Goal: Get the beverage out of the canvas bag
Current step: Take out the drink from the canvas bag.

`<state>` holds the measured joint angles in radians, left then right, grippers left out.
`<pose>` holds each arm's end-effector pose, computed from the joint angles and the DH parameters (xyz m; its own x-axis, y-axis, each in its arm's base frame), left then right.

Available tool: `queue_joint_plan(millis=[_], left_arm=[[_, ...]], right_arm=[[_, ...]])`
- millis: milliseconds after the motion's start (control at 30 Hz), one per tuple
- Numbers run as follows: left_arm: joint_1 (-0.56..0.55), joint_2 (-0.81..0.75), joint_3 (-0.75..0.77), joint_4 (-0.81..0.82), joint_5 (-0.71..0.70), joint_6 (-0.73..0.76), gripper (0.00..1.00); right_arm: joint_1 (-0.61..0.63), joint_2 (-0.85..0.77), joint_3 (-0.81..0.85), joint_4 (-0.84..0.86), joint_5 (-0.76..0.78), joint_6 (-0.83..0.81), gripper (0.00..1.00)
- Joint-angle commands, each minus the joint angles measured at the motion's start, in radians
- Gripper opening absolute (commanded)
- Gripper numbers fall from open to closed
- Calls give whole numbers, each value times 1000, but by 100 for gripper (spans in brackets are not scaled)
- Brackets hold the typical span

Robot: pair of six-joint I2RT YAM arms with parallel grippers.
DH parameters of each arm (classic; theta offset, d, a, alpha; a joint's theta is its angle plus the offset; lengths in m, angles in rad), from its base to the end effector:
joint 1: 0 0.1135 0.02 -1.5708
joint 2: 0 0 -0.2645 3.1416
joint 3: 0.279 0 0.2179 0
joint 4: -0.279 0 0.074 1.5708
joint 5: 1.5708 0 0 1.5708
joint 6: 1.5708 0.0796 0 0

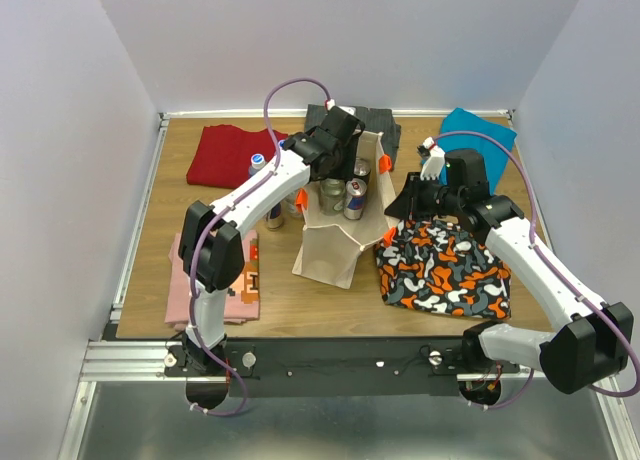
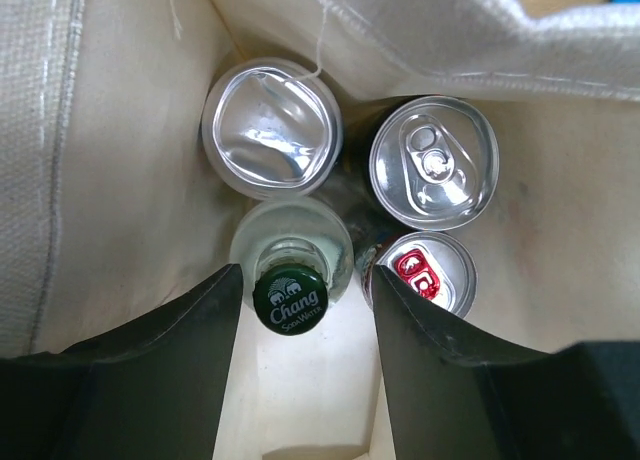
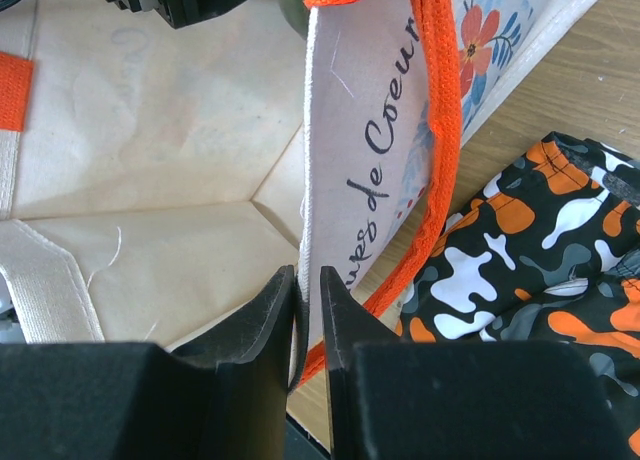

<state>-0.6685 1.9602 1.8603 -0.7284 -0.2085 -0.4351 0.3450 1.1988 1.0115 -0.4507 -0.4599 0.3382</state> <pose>0.3536 -0.2582 0.2851 -0.7336 0.0540 -0.6774 0.2066 0.9674 -0.1467 0.2305 0.1204 0.2933 -0.7406 0.0498 -0.6701 -0.4164 0.7486 0.5159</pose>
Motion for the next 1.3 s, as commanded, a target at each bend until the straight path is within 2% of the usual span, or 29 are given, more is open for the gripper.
queue_joint_plan(millis=[0,400,500,700,933,1067,1267], left_arm=[[10,-3,11,-17,-6,-8,63],[12,12,-15,-8,-9,-13,64],[10,20,-10,-6,-5,-13,60],[12,16,-33,-13,-12,-14,59],[12,9,-43,-3,-25,-13,61],[14,19,-24,-8,-22,-10,59],[14,23,-10,-9,-23,-4,50]], right_arm=[[2,-2,1,-22,20,-27,25],[2,-4,-2,-28,27,-27,26],[2,-4,-4,-29,30,-30,26],[0,-4,-4,-32,35,-33,27],[2,4,-2,-31,30,-36,28],[0,1,-1,-39,36,-41,28],[0,-7,-7,-40,41,-41,28]])
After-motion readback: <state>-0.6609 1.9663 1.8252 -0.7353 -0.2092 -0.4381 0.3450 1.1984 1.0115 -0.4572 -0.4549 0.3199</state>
